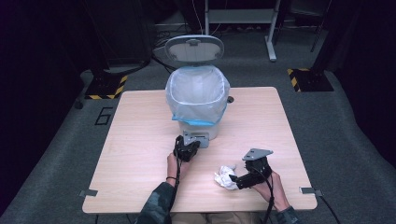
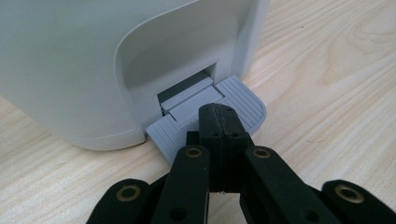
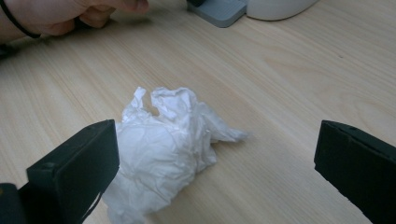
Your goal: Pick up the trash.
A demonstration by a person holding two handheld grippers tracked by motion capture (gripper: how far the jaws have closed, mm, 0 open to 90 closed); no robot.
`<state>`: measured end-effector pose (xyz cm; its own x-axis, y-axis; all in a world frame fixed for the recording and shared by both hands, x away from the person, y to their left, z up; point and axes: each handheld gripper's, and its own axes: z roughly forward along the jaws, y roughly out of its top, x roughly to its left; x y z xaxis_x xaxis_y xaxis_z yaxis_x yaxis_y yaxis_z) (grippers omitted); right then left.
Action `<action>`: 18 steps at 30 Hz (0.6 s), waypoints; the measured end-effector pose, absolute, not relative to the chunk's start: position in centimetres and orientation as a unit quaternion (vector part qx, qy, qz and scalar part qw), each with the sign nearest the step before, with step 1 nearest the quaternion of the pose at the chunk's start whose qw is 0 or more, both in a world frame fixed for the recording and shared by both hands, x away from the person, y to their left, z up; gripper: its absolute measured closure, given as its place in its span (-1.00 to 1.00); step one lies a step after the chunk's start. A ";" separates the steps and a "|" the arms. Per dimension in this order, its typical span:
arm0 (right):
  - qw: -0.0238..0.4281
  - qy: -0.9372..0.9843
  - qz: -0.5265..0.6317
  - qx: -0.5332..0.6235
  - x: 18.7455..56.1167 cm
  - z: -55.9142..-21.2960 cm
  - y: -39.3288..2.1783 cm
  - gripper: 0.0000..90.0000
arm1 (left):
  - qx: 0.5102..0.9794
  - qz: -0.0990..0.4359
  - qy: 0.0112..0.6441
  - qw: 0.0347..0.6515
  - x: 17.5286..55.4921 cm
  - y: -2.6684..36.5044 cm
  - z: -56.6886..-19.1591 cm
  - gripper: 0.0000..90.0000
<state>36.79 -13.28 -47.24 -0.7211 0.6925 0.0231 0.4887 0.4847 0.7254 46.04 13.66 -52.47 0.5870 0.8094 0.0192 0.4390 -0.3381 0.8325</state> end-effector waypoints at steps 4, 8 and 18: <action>0.128 0.865 0.359 0.326 37.0 -47.9 -12.0 -1.00 | 0.785 0.219 0.400 0.420 46.0 13.6 -52.5 1.00; 0.123 0.875 0.353 0.308 37.3 -48.4 -11.0 -1.00 | 0.790 0.225 0.394 0.411 46.0 13.6 -52.4 1.00; 0.093 0.903 0.313 0.279 38.6 -51.0 -9.1 -0.89 | 0.781 0.220 0.401 0.425 46.0 13.5 -52.5 1.00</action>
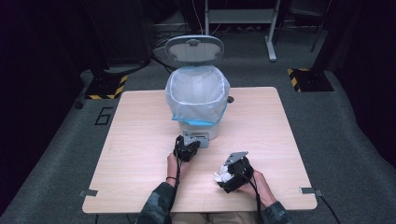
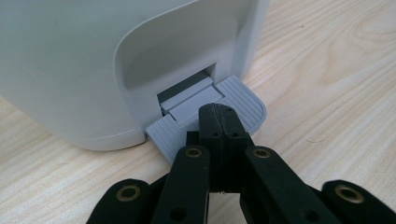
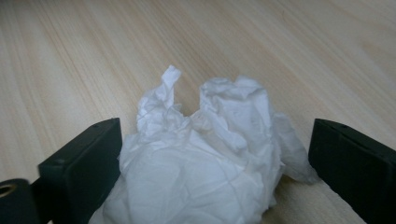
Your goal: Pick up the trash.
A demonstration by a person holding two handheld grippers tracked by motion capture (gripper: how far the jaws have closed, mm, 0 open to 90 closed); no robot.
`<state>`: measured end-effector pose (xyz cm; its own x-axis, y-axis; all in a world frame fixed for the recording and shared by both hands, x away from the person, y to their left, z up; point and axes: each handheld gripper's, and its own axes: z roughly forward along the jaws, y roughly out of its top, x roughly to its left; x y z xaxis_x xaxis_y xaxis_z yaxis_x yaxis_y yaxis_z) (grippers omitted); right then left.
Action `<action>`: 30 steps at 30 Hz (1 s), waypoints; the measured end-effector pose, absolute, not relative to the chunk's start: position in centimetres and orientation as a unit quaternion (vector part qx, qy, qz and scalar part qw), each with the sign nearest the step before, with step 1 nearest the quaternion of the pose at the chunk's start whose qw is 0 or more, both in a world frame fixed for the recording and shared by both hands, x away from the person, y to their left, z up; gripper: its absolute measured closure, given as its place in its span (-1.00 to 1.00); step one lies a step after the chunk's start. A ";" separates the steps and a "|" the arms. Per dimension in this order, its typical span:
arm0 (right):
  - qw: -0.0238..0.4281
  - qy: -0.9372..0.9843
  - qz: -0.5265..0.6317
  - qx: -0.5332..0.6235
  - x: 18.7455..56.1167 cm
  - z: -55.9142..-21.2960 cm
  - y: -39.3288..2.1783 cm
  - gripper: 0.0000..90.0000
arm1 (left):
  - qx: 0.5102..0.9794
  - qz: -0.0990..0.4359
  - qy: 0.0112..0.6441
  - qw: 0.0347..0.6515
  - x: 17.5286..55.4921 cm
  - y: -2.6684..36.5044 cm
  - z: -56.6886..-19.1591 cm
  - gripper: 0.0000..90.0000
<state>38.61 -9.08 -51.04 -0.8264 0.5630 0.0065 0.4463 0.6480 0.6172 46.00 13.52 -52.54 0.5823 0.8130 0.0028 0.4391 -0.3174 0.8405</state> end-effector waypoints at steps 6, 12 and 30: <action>0.100 0.898 0.315 0.289 38.5 -51.5 -9.2 -0.60 | 0.783 0.219 0.400 0.424 46.0 13.6 -52.5 1.00; 0.107 0.893 0.325 0.290 38.3 -51.4 -9.7 -0.25 | 0.790 0.226 0.394 0.412 46.0 13.6 -52.5 1.00; 0.104 0.876 0.349 0.315 38.4 -50.5 -10.8 0.40 | 0.793 0.232 0.388 0.408 45.8 13.5 -52.5 1.00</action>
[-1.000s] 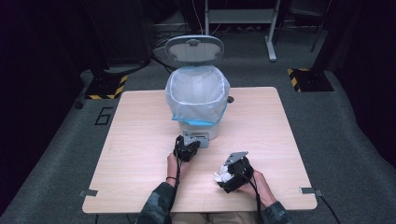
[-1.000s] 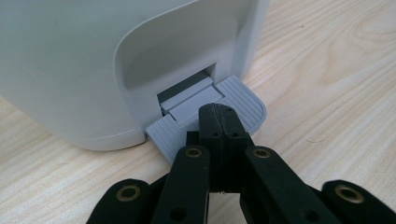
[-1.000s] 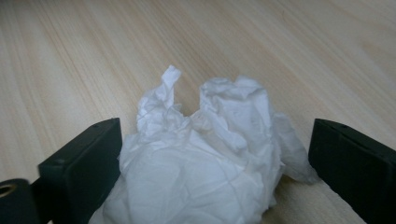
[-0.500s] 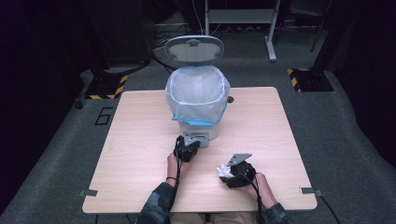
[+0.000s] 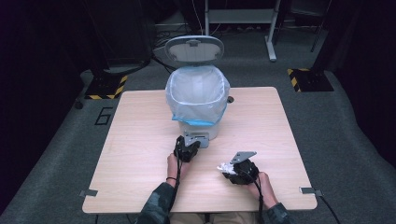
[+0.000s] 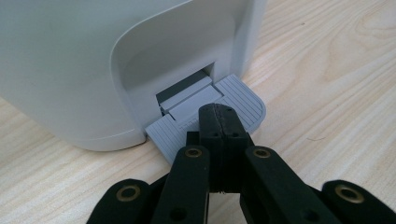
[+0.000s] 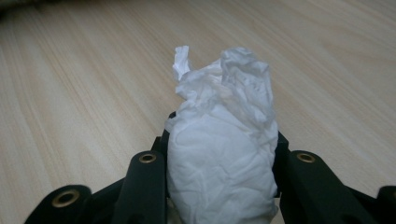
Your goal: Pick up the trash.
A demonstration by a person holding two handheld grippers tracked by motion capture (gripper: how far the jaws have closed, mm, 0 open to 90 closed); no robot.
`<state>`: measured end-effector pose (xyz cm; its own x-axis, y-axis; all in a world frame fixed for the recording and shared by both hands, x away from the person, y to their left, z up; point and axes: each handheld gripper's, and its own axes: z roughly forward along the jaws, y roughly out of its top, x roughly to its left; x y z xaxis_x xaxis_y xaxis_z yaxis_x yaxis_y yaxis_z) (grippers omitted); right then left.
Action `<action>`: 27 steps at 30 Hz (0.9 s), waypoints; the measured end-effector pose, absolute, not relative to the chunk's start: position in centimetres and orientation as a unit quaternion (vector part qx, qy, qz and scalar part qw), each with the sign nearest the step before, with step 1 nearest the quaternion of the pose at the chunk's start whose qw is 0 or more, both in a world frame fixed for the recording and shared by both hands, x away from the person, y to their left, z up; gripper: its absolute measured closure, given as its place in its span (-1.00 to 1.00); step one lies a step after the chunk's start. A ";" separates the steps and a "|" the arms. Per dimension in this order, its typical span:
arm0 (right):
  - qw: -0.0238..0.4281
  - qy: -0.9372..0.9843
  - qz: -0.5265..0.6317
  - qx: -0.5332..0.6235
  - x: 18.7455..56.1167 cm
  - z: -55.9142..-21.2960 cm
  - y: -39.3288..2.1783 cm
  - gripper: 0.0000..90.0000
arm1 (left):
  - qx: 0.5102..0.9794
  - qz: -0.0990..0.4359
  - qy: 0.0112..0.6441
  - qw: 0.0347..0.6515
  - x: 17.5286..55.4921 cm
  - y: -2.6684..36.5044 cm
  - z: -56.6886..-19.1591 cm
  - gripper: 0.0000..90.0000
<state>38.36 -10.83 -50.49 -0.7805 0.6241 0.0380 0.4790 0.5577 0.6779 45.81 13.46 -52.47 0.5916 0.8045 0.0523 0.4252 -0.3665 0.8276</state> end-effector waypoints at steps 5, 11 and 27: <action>0.097 0.863 0.370 0.329 38.7 -49.3 -11.6 0.41 | 0.791 0.226 0.391 0.413 45.9 13.6 -52.5 1.00; 0.100 0.861 0.375 0.330 39.0 -47.8 -11.7 0.41 | 0.791 0.225 0.392 0.412 45.9 13.6 -52.4 1.00; 0.114 0.861 0.380 0.318 40.2 -44.4 -11.5 0.41 | 0.785 0.217 0.397 0.422 46.0 13.7 -52.5 1.00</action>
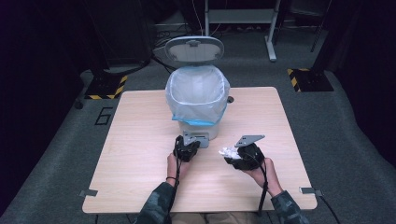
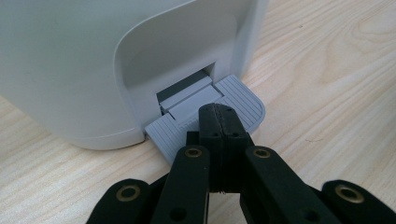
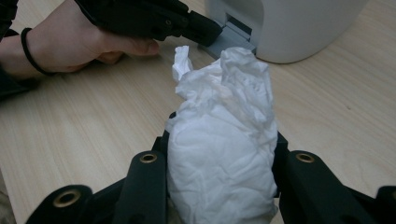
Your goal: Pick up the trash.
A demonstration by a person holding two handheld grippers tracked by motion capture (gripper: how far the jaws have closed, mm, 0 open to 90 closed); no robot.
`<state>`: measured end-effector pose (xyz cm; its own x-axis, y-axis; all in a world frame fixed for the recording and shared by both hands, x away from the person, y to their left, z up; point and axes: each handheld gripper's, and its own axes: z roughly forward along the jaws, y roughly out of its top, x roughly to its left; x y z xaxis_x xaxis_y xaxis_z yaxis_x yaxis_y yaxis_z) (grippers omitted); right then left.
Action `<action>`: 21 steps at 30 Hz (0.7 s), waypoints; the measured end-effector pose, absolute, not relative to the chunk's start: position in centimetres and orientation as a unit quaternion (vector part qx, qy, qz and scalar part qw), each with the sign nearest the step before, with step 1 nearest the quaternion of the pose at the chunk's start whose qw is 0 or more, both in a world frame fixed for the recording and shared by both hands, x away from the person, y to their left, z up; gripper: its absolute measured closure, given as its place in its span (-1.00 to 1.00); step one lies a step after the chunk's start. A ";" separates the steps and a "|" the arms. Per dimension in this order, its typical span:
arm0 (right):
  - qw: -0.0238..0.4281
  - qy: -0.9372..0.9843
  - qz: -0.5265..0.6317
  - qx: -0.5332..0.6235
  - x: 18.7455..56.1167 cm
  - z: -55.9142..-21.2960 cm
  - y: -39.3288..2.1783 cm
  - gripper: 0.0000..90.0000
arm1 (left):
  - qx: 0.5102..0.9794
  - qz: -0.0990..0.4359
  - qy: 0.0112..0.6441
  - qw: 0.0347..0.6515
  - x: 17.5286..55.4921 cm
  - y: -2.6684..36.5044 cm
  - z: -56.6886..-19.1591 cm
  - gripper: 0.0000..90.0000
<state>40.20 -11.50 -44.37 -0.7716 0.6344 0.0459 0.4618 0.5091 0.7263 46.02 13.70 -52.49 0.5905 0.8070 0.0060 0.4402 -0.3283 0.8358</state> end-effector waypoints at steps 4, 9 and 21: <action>0.113 0.860 0.383 0.318 40.6 -43.9 -11.4 0.41 | 0.783 0.216 0.401 0.424 46.0 13.7 -52.5 1.00; 0.111 0.861 0.384 0.316 41.1 -43.3 -11.2 0.41 | 0.791 0.219 0.395 0.414 46.1 13.8 -52.4 1.00; 0.107 0.859 0.392 0.310 42.1 -41.8 -11.1 0.42 | 0.788 0.218 0.397 0.417 46.0 13.8 -52.5 1.00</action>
